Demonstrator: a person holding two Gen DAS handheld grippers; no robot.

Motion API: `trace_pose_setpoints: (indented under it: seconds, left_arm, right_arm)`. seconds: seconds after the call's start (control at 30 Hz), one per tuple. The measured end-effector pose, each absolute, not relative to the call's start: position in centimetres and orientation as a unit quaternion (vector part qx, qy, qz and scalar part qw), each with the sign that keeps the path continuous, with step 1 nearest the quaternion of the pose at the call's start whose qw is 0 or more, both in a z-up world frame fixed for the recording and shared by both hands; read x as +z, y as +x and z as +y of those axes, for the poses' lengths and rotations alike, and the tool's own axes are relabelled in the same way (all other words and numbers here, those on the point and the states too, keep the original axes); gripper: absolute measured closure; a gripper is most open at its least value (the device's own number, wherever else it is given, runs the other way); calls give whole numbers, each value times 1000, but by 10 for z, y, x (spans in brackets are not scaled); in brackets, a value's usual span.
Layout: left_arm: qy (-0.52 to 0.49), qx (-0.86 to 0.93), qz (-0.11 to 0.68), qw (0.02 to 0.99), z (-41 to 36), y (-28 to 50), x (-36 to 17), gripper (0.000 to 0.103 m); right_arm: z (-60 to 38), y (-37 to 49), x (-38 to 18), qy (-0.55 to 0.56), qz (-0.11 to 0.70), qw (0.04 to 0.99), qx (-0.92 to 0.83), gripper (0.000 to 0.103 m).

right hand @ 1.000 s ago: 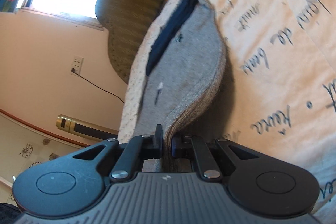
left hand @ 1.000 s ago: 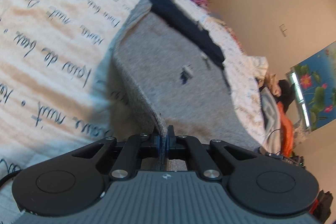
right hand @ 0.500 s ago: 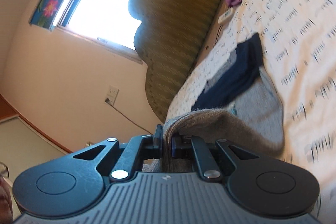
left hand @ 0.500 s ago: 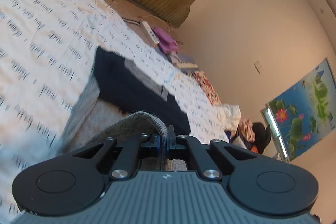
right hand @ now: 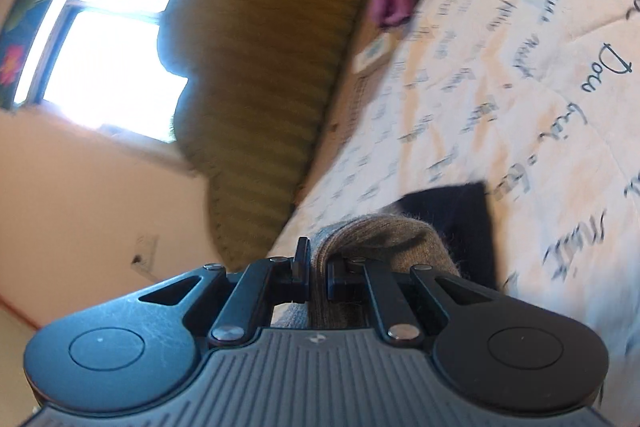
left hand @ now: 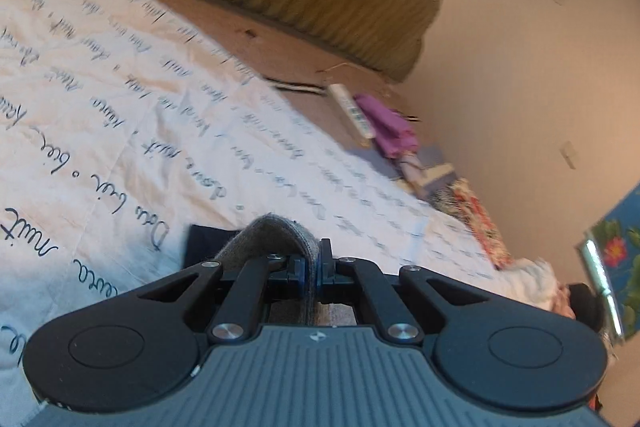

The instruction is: Fold small clothes

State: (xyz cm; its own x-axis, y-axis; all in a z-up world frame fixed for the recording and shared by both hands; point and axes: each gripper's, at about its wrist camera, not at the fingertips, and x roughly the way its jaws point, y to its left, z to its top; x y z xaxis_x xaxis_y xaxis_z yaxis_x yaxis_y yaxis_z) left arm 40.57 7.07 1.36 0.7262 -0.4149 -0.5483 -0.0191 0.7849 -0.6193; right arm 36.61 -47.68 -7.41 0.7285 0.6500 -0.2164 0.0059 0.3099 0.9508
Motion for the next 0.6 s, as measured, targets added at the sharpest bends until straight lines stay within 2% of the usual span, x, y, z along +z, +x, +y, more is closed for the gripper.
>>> trace_pose_setpoints:
  seconds: [0.03,0.07,0.13,0.17,0.2,0.23,0.27,0.3,0.37,0.43,0.6]
  left_arm:
    - [-315,-103,364,870,72,414,5,100]
    - [-322,-95,371,866,74,419,-3,94]
    - [-324,-88,369,867,78,423,-9,93]
    - [-327,-93,363,868,81,423,-8,85]
    - [-330,-97,355,869,84,423,-6,77]
    - [-328,-96,341,876,88,420,-1,58]
    - [-318,-87,322,887,90,417,6,40]
    - [-306,-77,302,899,93,411,13,35]
    - [-269,-70,275,920,93,402,25,33]
    - [-209,-69,280,934,77,399,29,34]
    - [23,-53,308,950,-27,402,1,43]
  right_arm:
    - [-477,375,-86,557,308,746,195,92]
    - [-476,383,-97,568,318,739,174,92]
    - [-476,394,-112,589,338,716,162,83]
    - [-478,395,-115,598,335,709,164,79]
    - [-481,393,-113,603,323,709,168,63]
    - [-484,392,-109,605,305,715,172,40]
    - [-487,389,-104,605,287,722,172,28]
    - [-491,386,-98,603,269,731,172,18]
    - [-495,383,-84,585,252,751,175,18]
    - [-492,381,-70,547,251,779,175,18]
    - [-420,388,-36,322,308,881,160,21]
